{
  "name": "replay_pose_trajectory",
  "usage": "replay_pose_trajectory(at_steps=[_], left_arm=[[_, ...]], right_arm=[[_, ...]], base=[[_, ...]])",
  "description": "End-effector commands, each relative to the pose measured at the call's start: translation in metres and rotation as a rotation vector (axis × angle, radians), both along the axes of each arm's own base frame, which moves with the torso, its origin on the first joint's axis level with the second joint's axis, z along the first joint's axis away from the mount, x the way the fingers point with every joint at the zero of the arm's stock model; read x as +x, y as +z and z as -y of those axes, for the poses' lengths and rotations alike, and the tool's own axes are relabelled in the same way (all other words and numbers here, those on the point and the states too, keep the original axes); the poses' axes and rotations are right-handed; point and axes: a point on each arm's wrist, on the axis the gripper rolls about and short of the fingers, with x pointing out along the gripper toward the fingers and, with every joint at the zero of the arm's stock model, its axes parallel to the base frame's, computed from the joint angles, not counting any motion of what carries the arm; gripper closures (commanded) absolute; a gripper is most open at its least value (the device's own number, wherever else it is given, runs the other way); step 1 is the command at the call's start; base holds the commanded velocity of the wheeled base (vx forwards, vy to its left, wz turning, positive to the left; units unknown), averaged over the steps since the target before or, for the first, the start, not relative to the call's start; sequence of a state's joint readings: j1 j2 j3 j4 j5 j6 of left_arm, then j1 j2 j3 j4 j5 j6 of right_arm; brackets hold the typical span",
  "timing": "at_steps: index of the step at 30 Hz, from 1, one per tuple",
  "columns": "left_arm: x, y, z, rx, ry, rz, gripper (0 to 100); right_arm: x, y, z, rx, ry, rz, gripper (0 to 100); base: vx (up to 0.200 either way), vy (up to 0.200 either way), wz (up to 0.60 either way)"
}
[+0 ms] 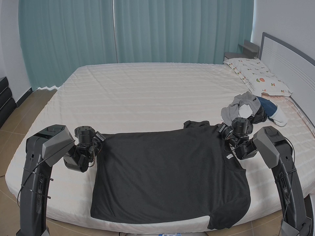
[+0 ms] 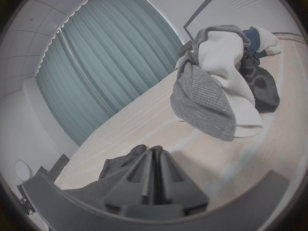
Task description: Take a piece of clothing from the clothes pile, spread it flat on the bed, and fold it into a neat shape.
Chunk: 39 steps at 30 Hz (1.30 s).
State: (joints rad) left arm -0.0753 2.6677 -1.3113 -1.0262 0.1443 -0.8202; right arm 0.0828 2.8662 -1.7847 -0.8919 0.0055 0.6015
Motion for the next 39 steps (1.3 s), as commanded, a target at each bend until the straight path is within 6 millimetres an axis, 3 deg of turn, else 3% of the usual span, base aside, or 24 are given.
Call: replay_pose_trajectory(at_steps=[1,5,7,8,11,16,17,18,22,24,25,26,27,28,33,39], left_arm=[[0.000,-0.001,0.001,-0.001,0.001,0.001,0],[-0.002,0.001,0.000,-0.004,0.009,0.004,0],[-0.002,0.001,0.000,-0.004,0.009,0.004,0],[-0.004,0.008,-0.002,-0.001,0.023,0.015,0],[-0.010,0.022,-0.004,-0.006,0.046,0.039,0],[-0.035,0.060,-0.005,-0.040,0.011,0.066,0],[-0.035,0.060,-0.005,-0.040,0.011,0.066,0],[-0.043,0.070,-0.005,-0.047,-0.003,0.067,0],[-0.074,0.077,-0.005,-0.042,-0.015,0.006,0],[-0.081,0.078,-0.005,-0.044,-0.018,-0.009,0],[-0.106,0.077,-0.003,-0.047,-0.038,-0.069,0],[-0.116,0.075,0.000,-0.052,-0.049,-0.097,0],[-0.116,0.075,0.000,-0.052,-0.049,-0.097,0],[-0.135,0.071,0.007,-0.069,-0.063,-0.140,0],[-0.177,0.063,0.012,-0.136,-0.072,-0.217,0],[-0.210,0.050,0.022,-0.211,-0.125,-0.327,0]], right_arm=[[-0.003,0.004,0.001,-0.001,-0.001,-0.008,0],[-0.017,0.027,0.008,0.000,-0.006,-0.019,0],[-0.017,0.027,0.008,0.000,-0.006,-0.019,0],[-0.029,0.049,0.022,0.003,-0.026,-0.001,0],[-0.041,0.067,0.034,0.003,-0.047,0.005,0],[-0.105,0.102,0.036,0.033,-0.015,-0.063,0],[-0.105,0.102,0.036,0.033,-0.015,-0.063,0],[-0.134,0.108,0.032,0.047,0.010,-0.101,0],[-0.181,0.103,0.014,0.095,0.053,-0.202,0],[-0.188,0.103,0.012,0.112,0.055,-0.205,0],[-0.210,0.100,0.008,0.175,0.055,-0.224,0],[-0.218,0.096,0.006,0.192,0.056,-0.237,0],[-0.218,0.096,0.006,0.192,0.056,-0.237,0],[-0.231,0.088,0.004,0.205,0.061,-0.255,0],[-0.263,0.066,0.000,0.221,0.070,-0.321,0],[-0.282,0.053,0.001,0.365,0.027,-0.380,0]], base=[[0.000,0.000,0.00],[0.000,0.000,0.00],[0.000,0.000,0.00],[0.000,0.000,0.00],[0.000,0.000,0.00],[0.000,0.000,0.00],[0.000,0.000,0.00],[0.000,0.000,0.00],[0.000,0.000,0.00],[0.000,0.000,0.00],[0.000,0.000,0.00],[0.000,0.000,0.00],[0.000,0.000,0.00],[0.000,0.000,0.00],[0.000,0.000,0.00],[0.000,0.000,0.00]])
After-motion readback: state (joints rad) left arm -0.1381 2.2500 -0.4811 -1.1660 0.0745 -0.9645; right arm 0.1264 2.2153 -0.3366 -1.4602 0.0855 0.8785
